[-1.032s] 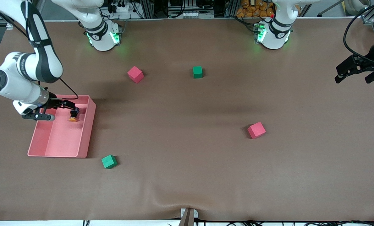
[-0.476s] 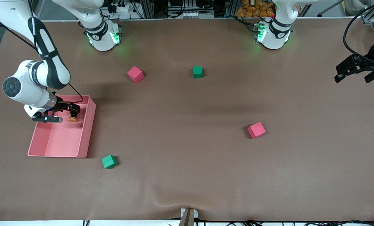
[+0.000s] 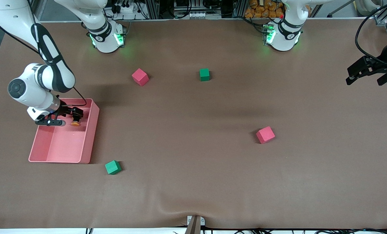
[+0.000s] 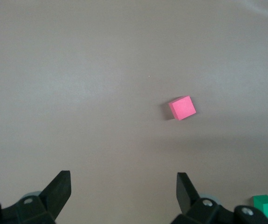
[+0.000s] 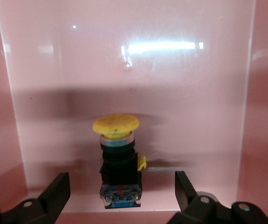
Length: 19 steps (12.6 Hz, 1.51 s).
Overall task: Place and upright button with both arms
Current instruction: 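Lower the right gripper and close it on the button's blue base, then lift the yellow button up out of the pink tray with the right gripper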
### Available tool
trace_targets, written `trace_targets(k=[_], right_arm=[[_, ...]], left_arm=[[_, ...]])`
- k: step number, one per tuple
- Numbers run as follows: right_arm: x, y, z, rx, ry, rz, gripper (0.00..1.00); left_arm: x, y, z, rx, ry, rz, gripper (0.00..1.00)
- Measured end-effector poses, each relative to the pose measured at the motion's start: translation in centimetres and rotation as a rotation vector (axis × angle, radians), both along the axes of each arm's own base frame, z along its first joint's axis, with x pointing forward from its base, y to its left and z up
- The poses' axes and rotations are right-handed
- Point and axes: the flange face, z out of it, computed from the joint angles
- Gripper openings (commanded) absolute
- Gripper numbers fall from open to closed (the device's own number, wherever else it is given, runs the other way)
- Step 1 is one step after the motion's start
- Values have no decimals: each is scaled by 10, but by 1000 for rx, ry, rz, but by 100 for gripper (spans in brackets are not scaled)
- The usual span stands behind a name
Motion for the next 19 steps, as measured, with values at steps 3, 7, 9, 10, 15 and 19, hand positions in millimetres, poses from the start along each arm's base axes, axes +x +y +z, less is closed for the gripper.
trace_targets(k=[3,7,9,10,15,19], right_arm=[[-6,2,-9,3,14,1,100],[-10,2,-21,4,29,1,100],[-11,2,-25,5,34,1,100],[-11,2,-26,5,36,1,100],[-12,2,-28,5,38,0,12],[-10,1,-23,3,28,-2,0]], left_arm=[[-1,0,1,1,5,-7,100],[-2,0,2,2,15,-14,100],[-2,0,2,2,14,-16,100],[-2,0,2,2,13,-20,100],[-2,-1,2,-7,13,-31,100],[-3,-1,2,-7,15,-31,100]])
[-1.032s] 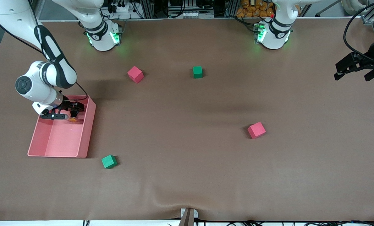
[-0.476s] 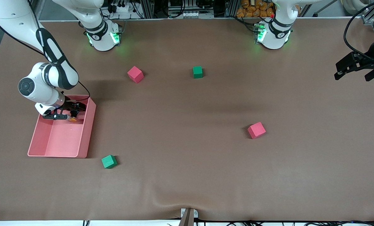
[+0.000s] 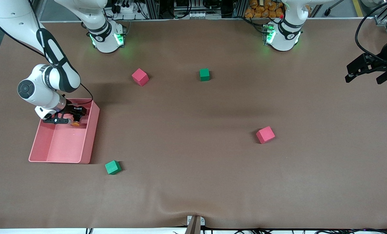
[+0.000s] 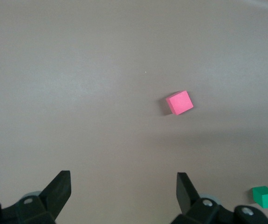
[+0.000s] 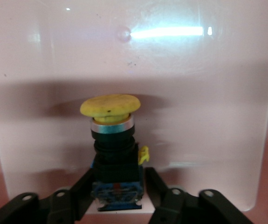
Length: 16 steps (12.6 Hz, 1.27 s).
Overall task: Place and upright button with both arms
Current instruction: 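Lift the yellow button up out of the pink tray with the right gripper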
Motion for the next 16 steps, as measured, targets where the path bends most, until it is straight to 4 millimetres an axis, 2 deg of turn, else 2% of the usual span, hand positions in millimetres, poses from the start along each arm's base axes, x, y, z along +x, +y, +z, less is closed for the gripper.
trace_targets(k=[4,9,16], right_arm=[[1,0,5,4,-4,49,0],[5,7,35,15,4,85,0],[5,7,36,17,2,100,0]], left_arm=[[0,0,0,0,1,0,100],[0,0,-1,0,0,0,100],[1,0,0,-1,-4,0,100]])
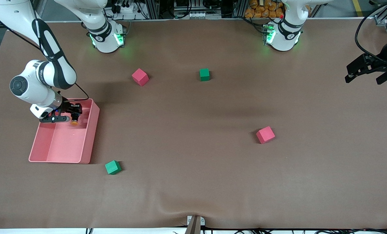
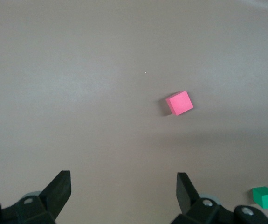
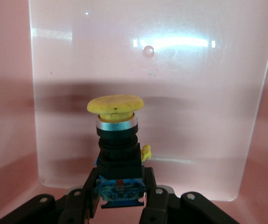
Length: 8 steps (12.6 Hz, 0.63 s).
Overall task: Place and upright button with both arms
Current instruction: 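Lift the yellow button up out of the pink tray with the right gripper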
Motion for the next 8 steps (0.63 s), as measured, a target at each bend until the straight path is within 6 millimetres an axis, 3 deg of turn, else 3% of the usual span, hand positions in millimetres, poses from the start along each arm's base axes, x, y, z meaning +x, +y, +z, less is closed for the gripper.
trace_targets(k=[8], right_arm=[[2,0,2,-1,-6,3,0]], left_arm=[[3,0,-4,0,4,-1,100]])
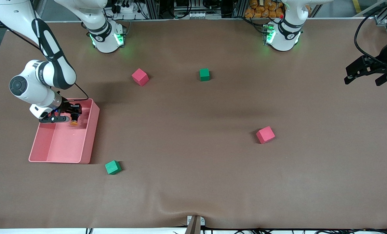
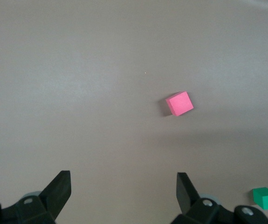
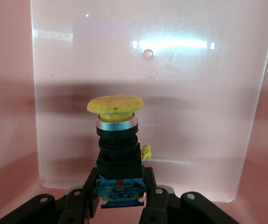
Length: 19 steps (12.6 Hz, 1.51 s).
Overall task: Place and upright button with both arms
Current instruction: 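Lift the yellow button up out of the pink tray with the right gripper, then carry the button to the table middle and set it upright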
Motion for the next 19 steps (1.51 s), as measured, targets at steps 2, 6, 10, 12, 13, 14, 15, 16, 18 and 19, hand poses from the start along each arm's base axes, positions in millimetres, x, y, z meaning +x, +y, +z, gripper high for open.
trace_targets(k=[2,6,10,12,13,14,15,16,18,19], right_arm=[[0,0,1,0,-2,2,0],[6,5,19,-2,-28,24,0],[14,17,48,5,-12,51,0],[21,17,62,7,-4,56,0],[24,18,70,11,10,62,0],[29,23,85,16,25,77,0],[34,33,106,19,34,100,0],[39,50,132,20,38,134,1],[46,95,187,21,34,217,1],[49,121,209,20,25,266,1]], left_arm=[[0,0,0,0,0,0,100],[0,0,0,0,1,0,100],[0,0,-1,0,1,0,100],[0,0,-1,0,1,0,100],[0,0,-1,0,1,0,100],[1,0,-1,0,1,0,100],[1,0,-1,0,2,0,100],[1,0,-1,0,2,-1,100],[1,0,-1,0,2,-1,100],[1,0,-2,0,3,-1,100]])
